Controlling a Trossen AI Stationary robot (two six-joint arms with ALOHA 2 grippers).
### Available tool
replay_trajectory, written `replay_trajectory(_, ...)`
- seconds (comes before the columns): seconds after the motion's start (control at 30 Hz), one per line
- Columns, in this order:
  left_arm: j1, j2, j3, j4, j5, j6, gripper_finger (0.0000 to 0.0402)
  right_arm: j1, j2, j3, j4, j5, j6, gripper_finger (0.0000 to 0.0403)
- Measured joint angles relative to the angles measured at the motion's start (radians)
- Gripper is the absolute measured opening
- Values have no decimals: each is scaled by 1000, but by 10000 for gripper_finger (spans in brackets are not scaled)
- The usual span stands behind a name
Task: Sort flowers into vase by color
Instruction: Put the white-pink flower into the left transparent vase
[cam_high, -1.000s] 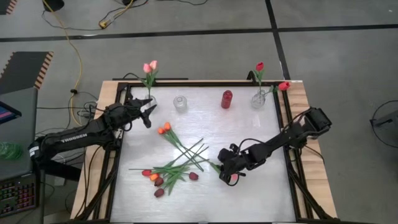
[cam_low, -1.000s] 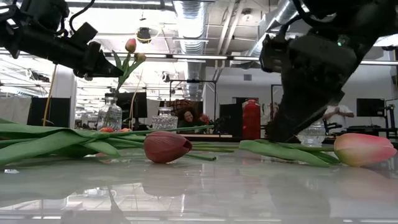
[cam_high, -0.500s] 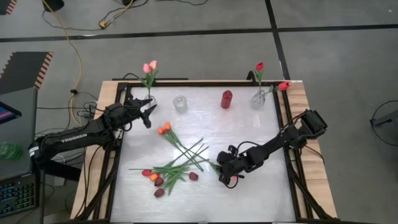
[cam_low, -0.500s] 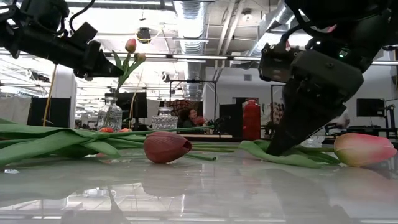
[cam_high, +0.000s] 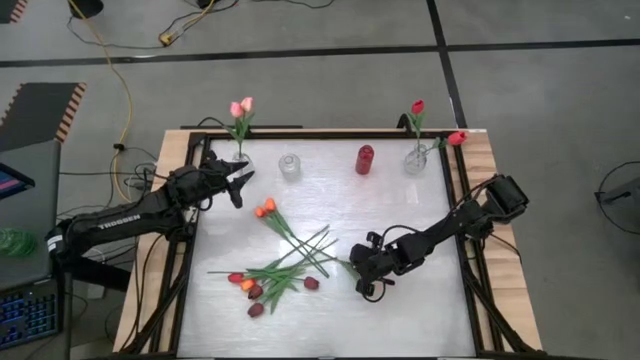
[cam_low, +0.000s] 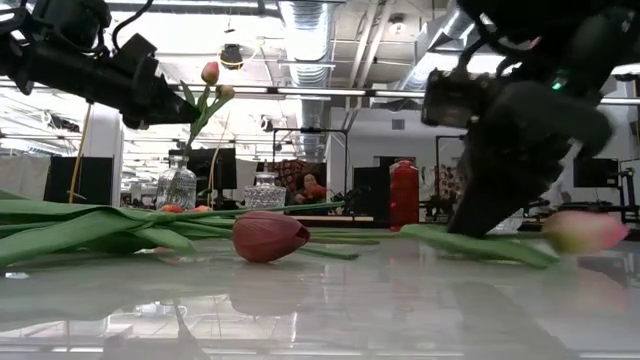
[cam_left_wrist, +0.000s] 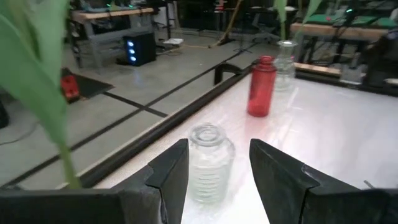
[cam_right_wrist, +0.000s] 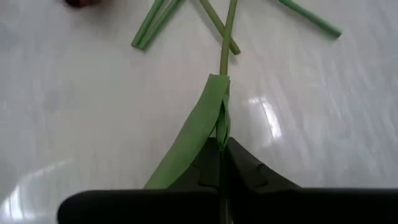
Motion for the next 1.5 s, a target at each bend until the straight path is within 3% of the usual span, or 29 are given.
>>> replay_trajectory(0.2,0,0,0,1,110,-46,157,-15,-122,2,-105,1,-49,52)
replay_trajectory(0.63,-5,2,0,10,342,-287,158,-102,-381,2,-328,11,-258,42)
replay_trajectory(1.13,-121,11,0,261,310,-372,157,-223,-485,2,-315,22,-665,41)
replay_trajectory(1.5,-216,174,0,435,239,-537,157,-261,-473,2,-188,21,-1103,41)
